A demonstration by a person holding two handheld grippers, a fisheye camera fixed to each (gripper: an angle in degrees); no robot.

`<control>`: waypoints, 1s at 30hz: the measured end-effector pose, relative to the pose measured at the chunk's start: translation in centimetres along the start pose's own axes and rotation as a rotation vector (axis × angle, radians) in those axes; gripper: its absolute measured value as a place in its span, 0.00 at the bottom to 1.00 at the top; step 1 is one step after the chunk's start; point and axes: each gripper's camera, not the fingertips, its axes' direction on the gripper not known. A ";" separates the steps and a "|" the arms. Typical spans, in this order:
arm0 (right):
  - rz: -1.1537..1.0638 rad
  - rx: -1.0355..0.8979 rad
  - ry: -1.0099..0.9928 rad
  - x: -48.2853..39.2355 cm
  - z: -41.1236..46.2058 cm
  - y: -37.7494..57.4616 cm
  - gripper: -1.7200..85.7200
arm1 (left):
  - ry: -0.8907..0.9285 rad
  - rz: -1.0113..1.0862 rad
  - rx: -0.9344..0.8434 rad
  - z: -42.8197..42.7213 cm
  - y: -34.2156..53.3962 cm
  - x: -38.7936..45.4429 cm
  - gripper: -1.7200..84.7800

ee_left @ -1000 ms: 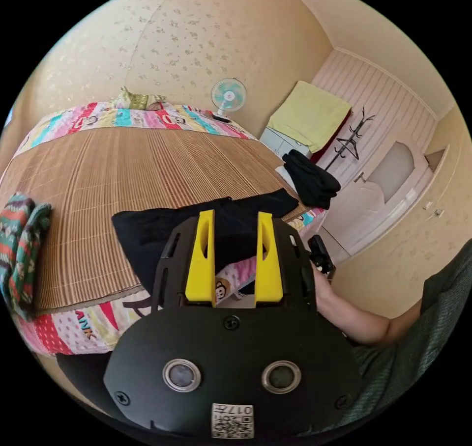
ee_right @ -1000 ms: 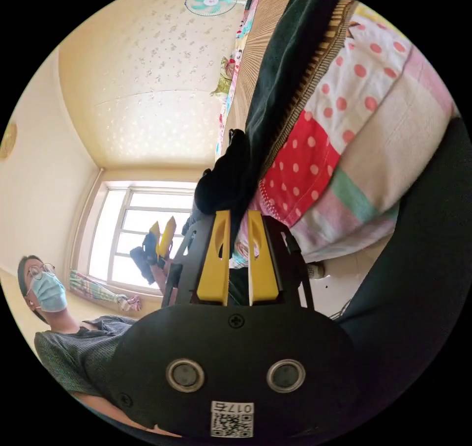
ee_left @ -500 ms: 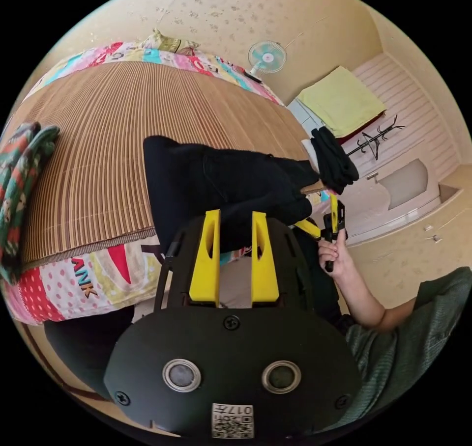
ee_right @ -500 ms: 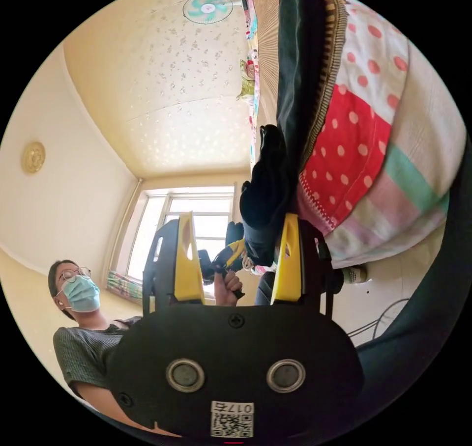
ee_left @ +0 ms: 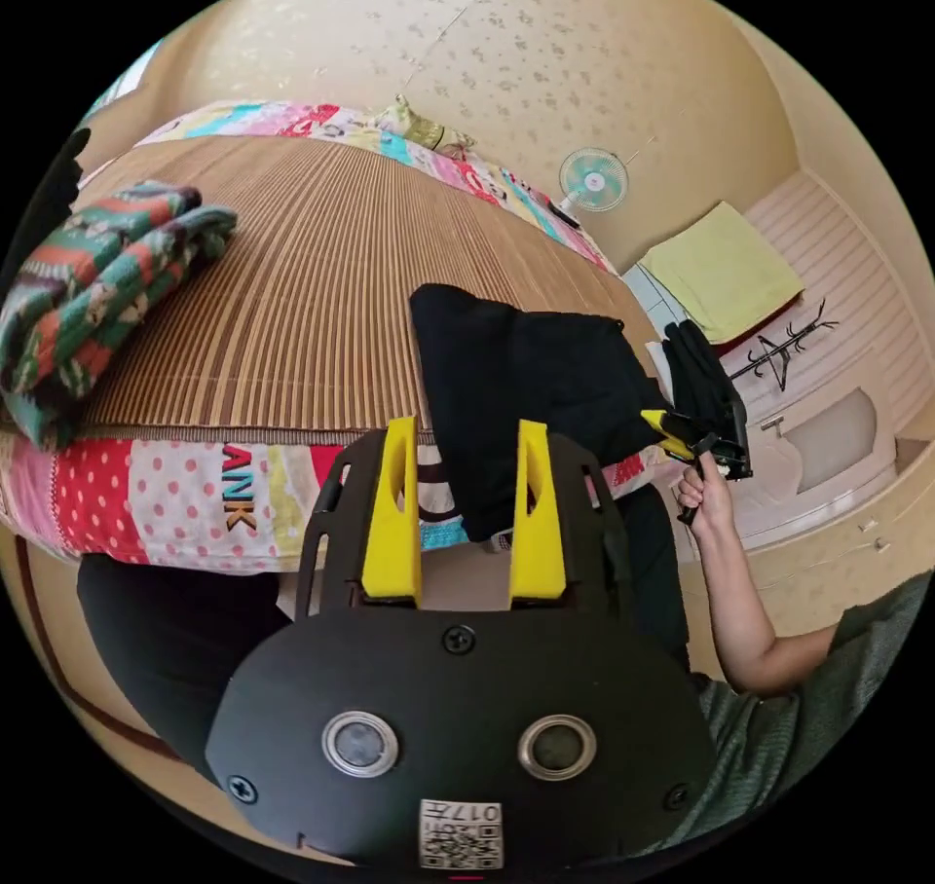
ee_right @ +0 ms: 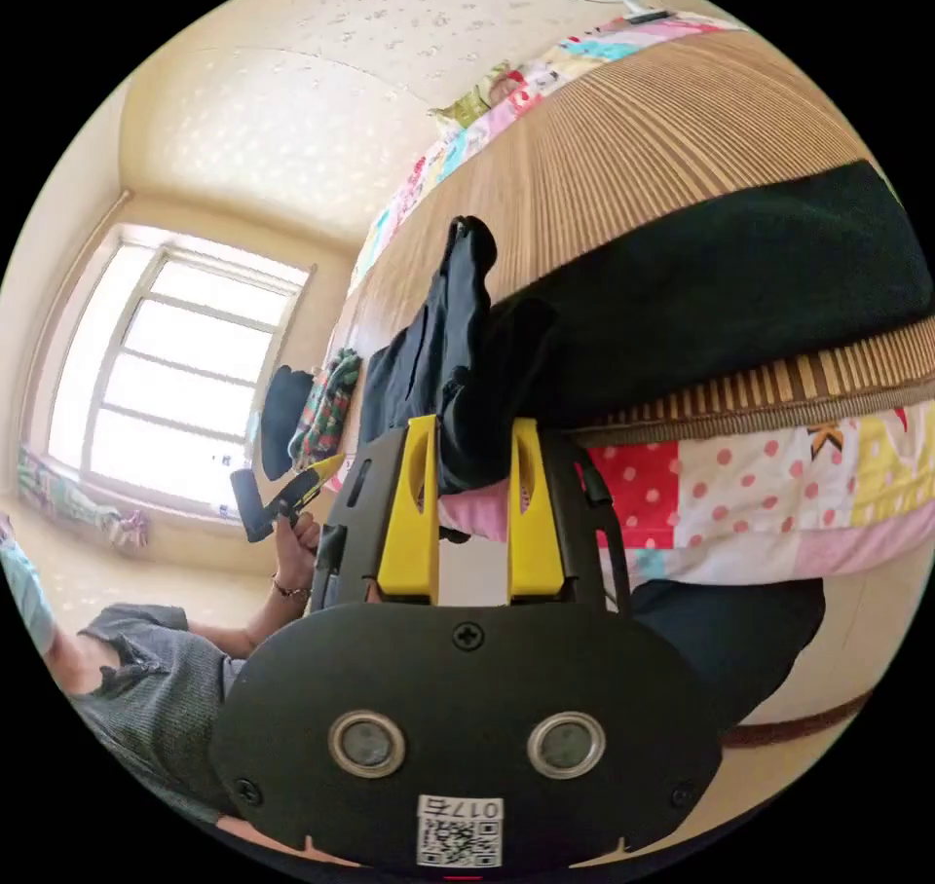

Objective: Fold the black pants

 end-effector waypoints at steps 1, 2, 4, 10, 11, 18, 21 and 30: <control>0.102 -0.023 0.025 1.7 0.6 0.7 0.14 | 0.024 -0.024 -0.036 0.5 -0.3 -0.9 0.21; 0.105 0.026 -0.045 2.0 0.3 1.9 0.14 | 0.085 -0.060 -0.095 1.3 -0.5 -2.3 0.22; 0.089 0.113 -0.080 1.2 -0.3 3.9 0.14 | 0.150 -0.092 -0.147 2.2 -0.5 -3.7 0.21; -0.195 0.372 0.149 -9.9 -2.3 9.5 0.17 | 0.340 -0.272 -0.215 2.3 -0.3 -9.2 0.12; -0.322 0.364 0.156 -12.9 -1.6 10.1 0.19 | 0.431 -0.298 -0.252 2.2 -0.5 -10.8 0.10; -0.897 -0.095 0.131 -26.8 11.5 12.5 0.34 | 0.786 -0.192 -0.273 -2.7 -0.8 -10.5 0.08; -1.047 -0.232 0.284 -31.7 18.5 14.8 0.32 | 0.749 -0.061 -0.274 -6.1 -1.3 -7.7 0.08; -0.812 -0.004 0.079 -36.9 14.6 8.3 0.10 | 0.685 0.240 0.095 -20.8 0.4 -4.4 0.10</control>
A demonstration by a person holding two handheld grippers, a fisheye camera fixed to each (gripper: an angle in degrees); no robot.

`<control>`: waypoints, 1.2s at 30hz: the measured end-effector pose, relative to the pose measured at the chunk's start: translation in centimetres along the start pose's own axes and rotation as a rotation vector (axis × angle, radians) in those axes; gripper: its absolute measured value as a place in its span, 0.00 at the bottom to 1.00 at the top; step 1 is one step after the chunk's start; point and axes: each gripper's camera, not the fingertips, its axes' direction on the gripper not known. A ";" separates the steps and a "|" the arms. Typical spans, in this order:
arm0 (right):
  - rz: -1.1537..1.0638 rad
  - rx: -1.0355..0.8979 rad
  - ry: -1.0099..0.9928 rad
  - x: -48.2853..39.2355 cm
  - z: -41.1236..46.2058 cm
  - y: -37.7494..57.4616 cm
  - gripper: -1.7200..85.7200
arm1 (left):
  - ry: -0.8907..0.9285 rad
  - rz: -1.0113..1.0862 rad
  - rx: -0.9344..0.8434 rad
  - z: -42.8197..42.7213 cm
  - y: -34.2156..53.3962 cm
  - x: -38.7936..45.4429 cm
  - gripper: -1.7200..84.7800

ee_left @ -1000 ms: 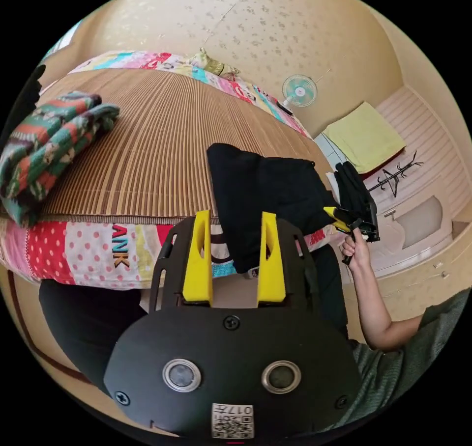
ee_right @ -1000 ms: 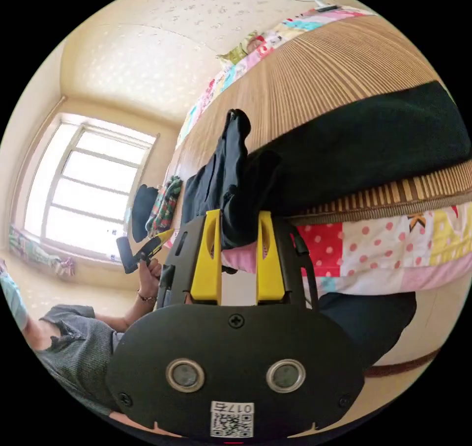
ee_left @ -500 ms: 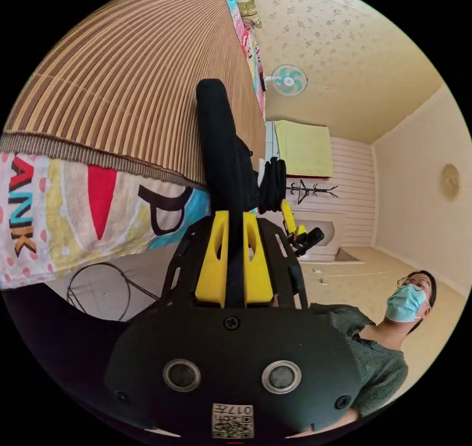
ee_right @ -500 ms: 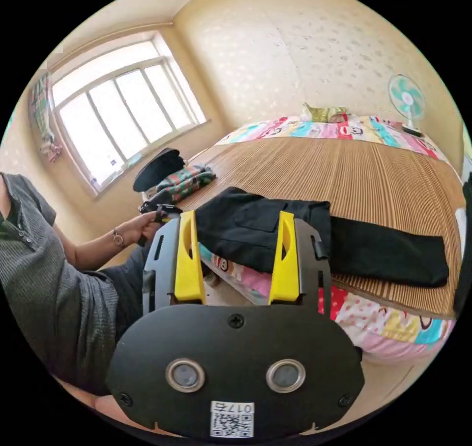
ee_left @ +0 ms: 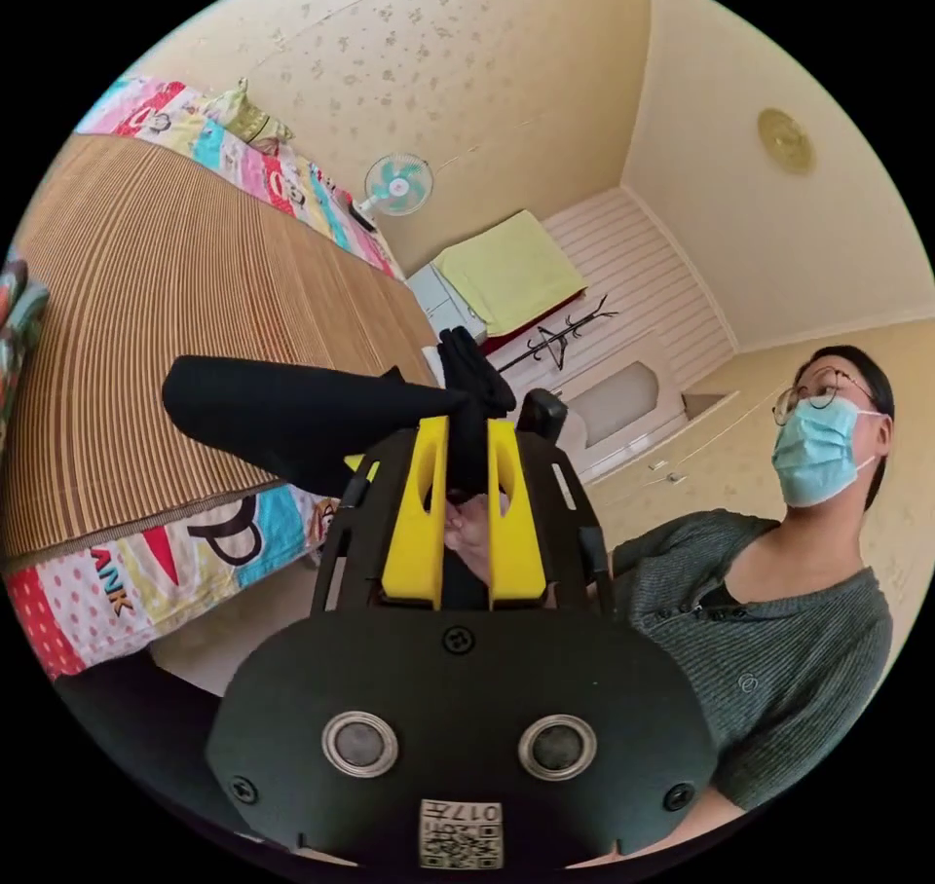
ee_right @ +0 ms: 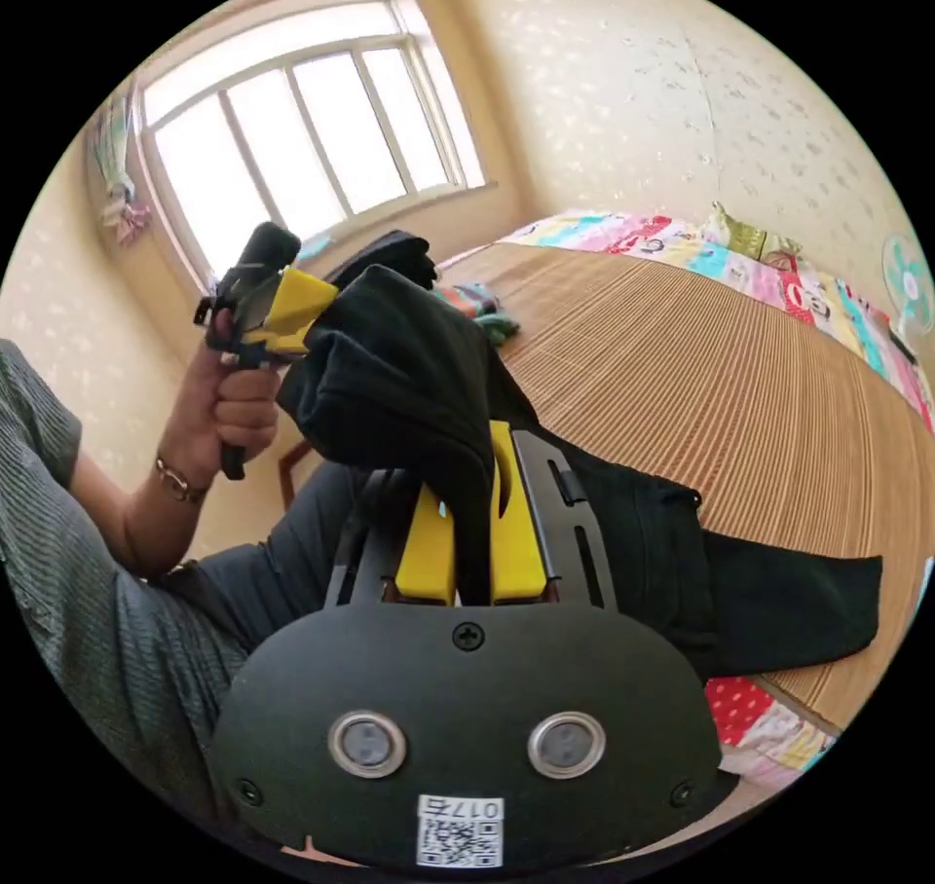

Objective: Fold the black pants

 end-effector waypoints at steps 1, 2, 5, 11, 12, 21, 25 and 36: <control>0.086 0.107 -0.134 2.7 -2.6 0.0 0.09 | 0.005 0.032 0.034 -0.7 0.1 0.7 0.10; 0.175 0.214 -0.250 5.8 -4.9 0.5 0.09 | -0.016 0.076 0.076 -1.8 0.3 1.8 0.10; 0.385 0.464 -0.491 14.1 -9.8 3.0 0.09 | -0.151 0.117 0.055 -1.9 0.4 2.6 0.11; 0.612 0.719 -0.338 29.4 -20.1 8.1 0.11 | -0.091 -0.035 -0.104 3.7 0.7 -2.9 0.15; 0.633 0.714 -0.302 31.0 -21.0 8.6 0.11 | -0.071 -0.074 -0.118 5.3 0.9 -4.3 0.16; 1.029 0.377 -0.102 46.8 -24.0 15.8 0.20 | -0.050 -0.554 -0.315 19.6 0.7 -21.5 0.24; 0.996 0.411 -0.094 43.1 -26.9 16.1 0.23 | -0.076 -0.607 -0.316 23.2 -1.0 -25.3 0.24; 1.000 0.233 -0.230 34.5 -28.3 13.2 0.27 | 0.044 -0.726 -0.352 29.0 2.3 -23.6 0.09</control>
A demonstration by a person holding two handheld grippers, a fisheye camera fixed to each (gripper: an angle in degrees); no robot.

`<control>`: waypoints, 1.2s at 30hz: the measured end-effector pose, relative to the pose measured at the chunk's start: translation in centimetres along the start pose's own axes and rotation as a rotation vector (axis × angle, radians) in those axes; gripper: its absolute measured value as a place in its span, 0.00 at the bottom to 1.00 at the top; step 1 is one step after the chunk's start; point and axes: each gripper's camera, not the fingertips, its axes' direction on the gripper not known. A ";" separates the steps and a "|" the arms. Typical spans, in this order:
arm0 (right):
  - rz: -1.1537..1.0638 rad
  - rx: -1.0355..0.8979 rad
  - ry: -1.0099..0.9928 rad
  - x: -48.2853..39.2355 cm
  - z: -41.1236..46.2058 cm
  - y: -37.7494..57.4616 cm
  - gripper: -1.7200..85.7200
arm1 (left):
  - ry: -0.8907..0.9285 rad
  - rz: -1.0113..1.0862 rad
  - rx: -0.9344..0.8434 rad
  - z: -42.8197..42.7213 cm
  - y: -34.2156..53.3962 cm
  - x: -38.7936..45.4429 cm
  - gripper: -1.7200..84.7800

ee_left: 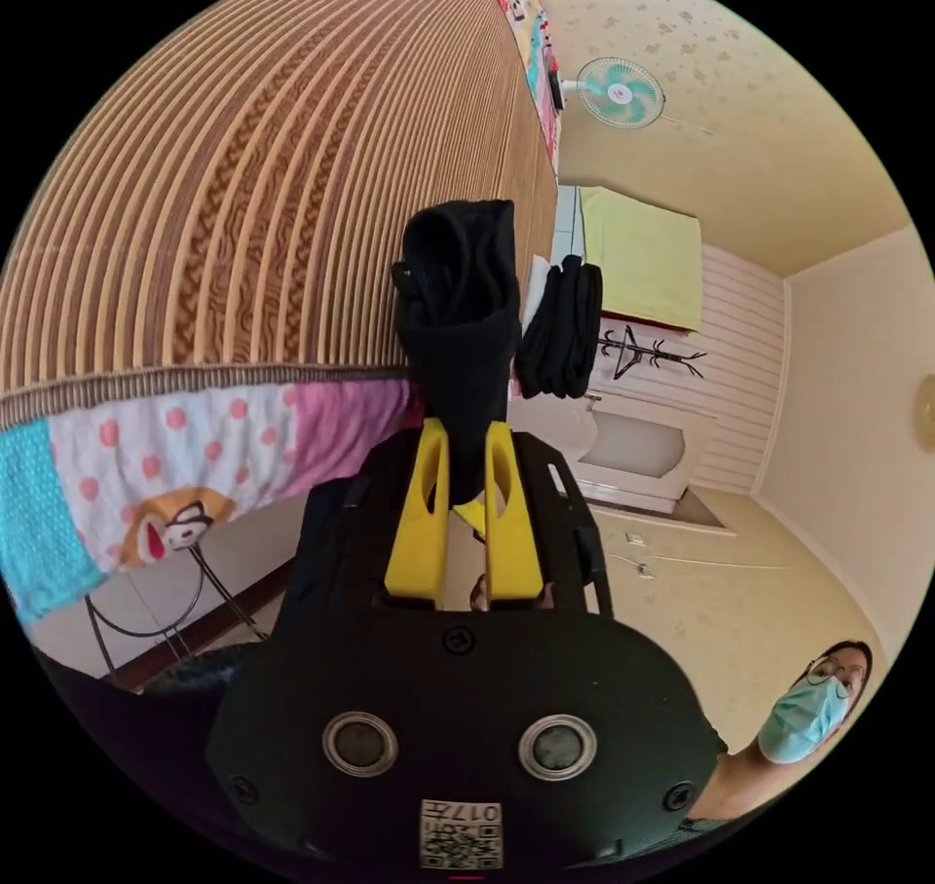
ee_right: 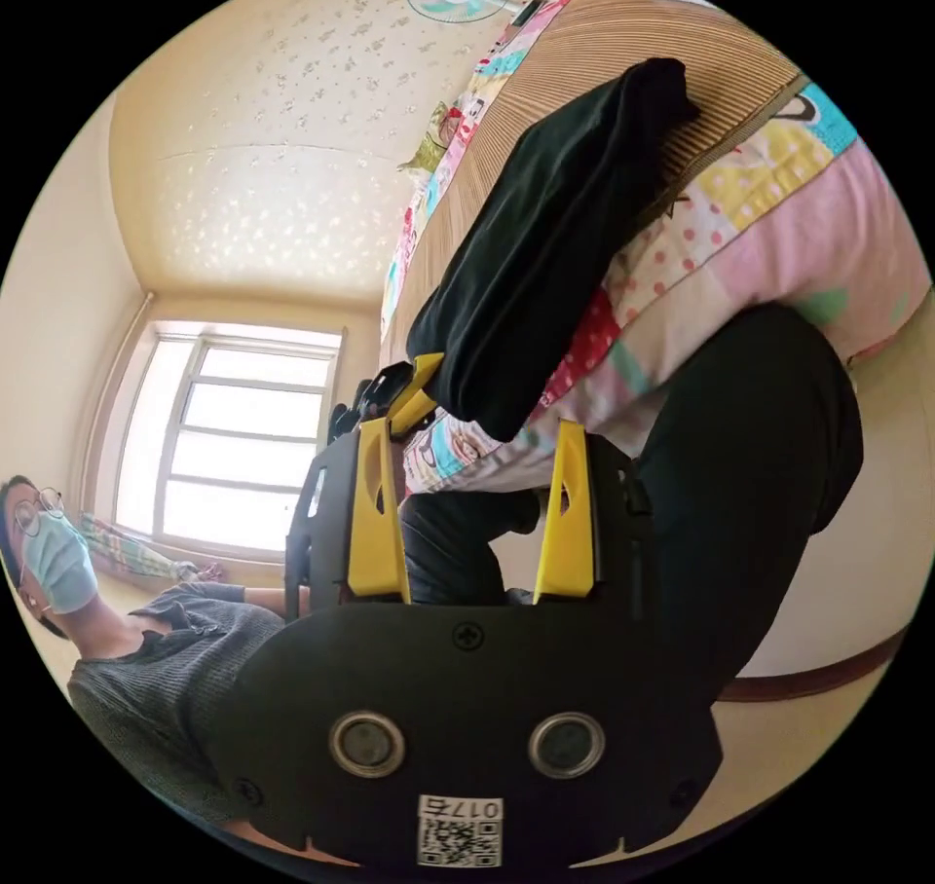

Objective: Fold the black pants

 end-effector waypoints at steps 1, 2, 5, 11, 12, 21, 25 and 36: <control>0.057 0.000 -0.050 -0.2 0.2 0.8 0.28 | 0.030 -0.028 -0.019 0.8 0.6 -0.3 0.08; 0.118 0.028 -0.119 -0.1 0.3 1.9 0.28 | 0.110 -0.098 -0.046 2.3 1.7 -1.1 0.08; 0.176 0.136 -0.297 0.0 0.0 3.4 0.28 | 0.221 -0.172 -0.135 6.0 3.5 -1.7 0.08; 0.085 0.352 -0.297 -1.0 -4.9 -0.3 0.20 | 0.022 0.013 -0.235 10.6 5.7 3.4 0.07; 0.080 0.344 -0.293 -1.1 -5.1 -0.8 0.19 | 0.015 0.023 -0.233 10.7 6.0 3.6 0.07; -0.213 0.318 -0.137 -11.2 -12.0 -3.6 0.09 | 0.084 0.169 -0.321 7.2 7.6 6.2 0.01; -0.382 0.319 -0.147 -18.6 -18.0 -5.1 0.09 | 0.099 0.184 -0.264 4.1 6.9 7.2 0.01; -0.653 0.268 -0.063 -34.6 -33.1 -25.2 0.09 | 0.030 0.148 -0.220 4.1 6.9 8.5 0.01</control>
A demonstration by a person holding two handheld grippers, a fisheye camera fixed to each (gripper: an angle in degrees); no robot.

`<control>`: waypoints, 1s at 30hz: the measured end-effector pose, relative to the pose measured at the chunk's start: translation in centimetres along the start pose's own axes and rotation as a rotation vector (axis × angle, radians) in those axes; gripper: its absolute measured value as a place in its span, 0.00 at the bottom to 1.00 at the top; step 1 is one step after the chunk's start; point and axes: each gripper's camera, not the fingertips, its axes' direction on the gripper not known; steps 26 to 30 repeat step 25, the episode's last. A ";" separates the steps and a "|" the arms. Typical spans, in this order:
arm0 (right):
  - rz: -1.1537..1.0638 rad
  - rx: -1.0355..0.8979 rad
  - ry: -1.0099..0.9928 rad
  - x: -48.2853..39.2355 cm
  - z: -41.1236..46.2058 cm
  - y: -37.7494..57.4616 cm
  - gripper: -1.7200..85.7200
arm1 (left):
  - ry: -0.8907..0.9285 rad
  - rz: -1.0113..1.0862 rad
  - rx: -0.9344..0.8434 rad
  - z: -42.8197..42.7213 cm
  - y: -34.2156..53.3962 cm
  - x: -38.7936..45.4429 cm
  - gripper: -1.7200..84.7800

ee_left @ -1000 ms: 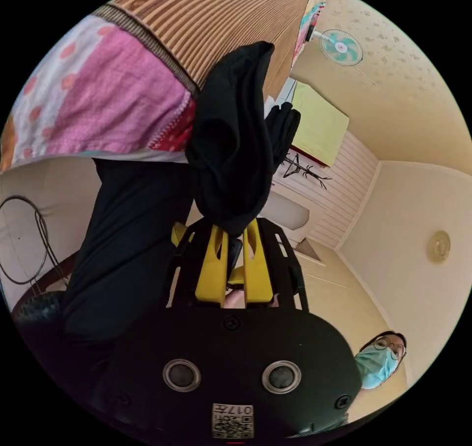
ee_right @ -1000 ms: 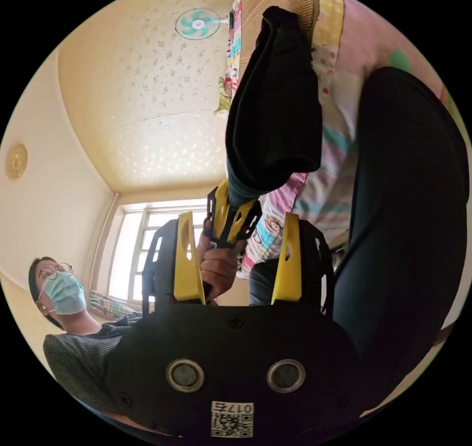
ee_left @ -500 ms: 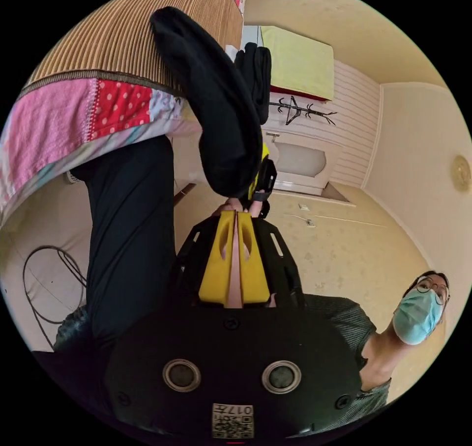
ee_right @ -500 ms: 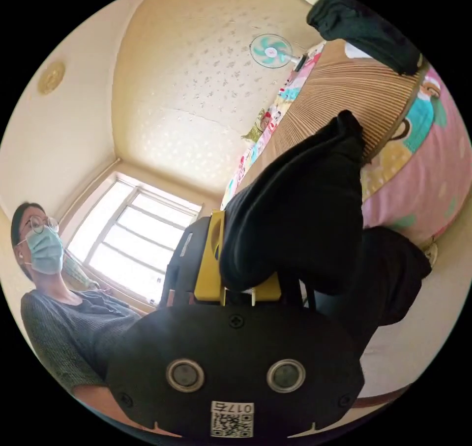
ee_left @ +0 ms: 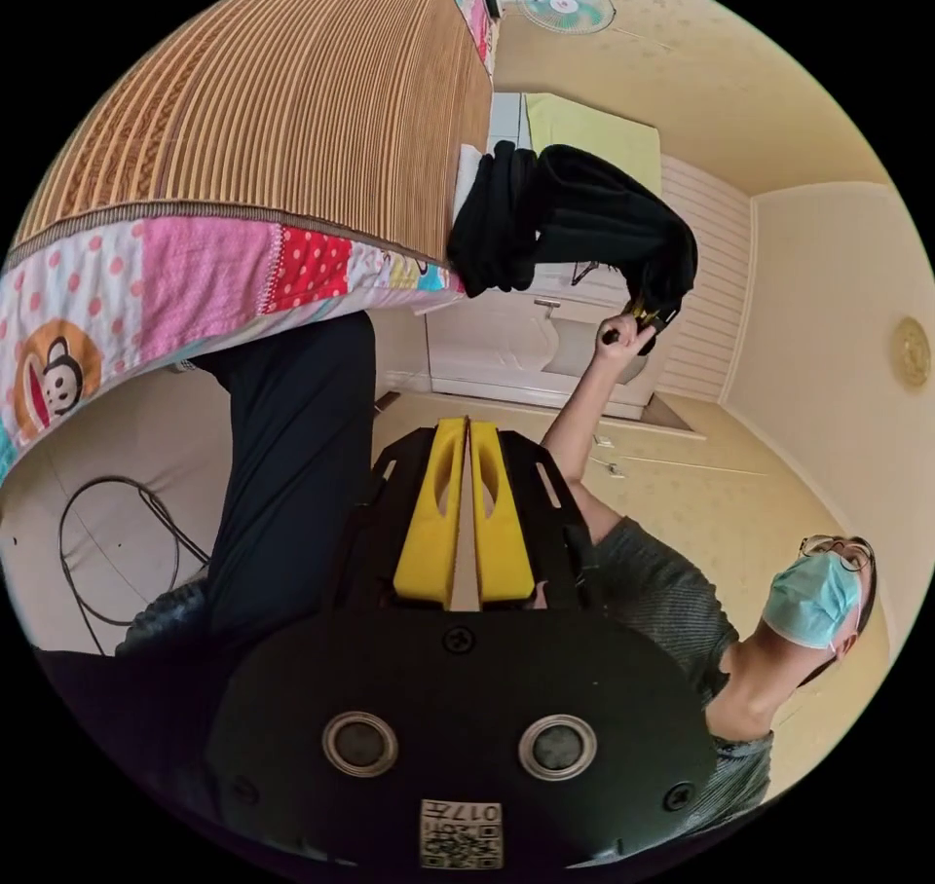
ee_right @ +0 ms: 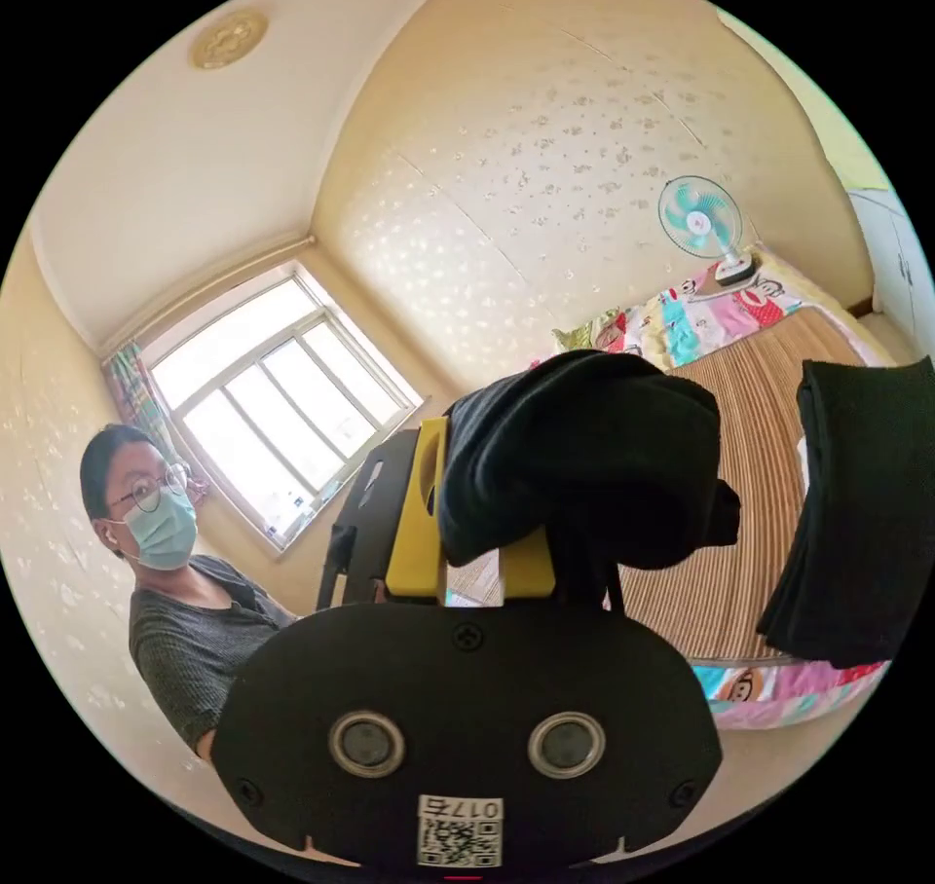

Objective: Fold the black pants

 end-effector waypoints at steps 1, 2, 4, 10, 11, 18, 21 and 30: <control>-0.063 0.011 0.052 -0.9 -1.4 -3.2 0.09 | -0.014 0.002 0.000 0.0 0.0 0.0 0.01; -0.096 0.040 0.087 -1.3 -2.8 -5.5 0.09 | -0.043 -0.003 0.001 0.0 0.1 -0.1 0.01; -0.124 0.051 0.129 -0.5 -4.8 -8.2 0.09 | -0.086 -0.025 0.012 -0.2 0.2 -0.6 0.01; 0.328 0.024 0.265 15.0 -11.5 -6.4 0.09 | -0.183 -0.100 0.147 -3.6 0.6 -3.1 0.01; 0.461 0.073 0.261 19.2 -13.0 -3.2 0.10 | -0.201 -0.123 0.197 -5.1 0.9 -3.5 0.01; 0.645 0.395 0.190 25.2 -17.0 13.2 0.12 | -0.404 -0.077 0.458 -12.6 4.5 -0.7 0.07; 0.574 0.367 0.342 20.6 -15.5 16.3 0.10 | -0.564 -0.047 0.566 -13.7 6.7 2.2 0.07; 0.538 0.262 0.419 16.3 -11.3 19.0 0.05 | -0.861 -0.017 0.713 -13.4 9.4 7.0 0.03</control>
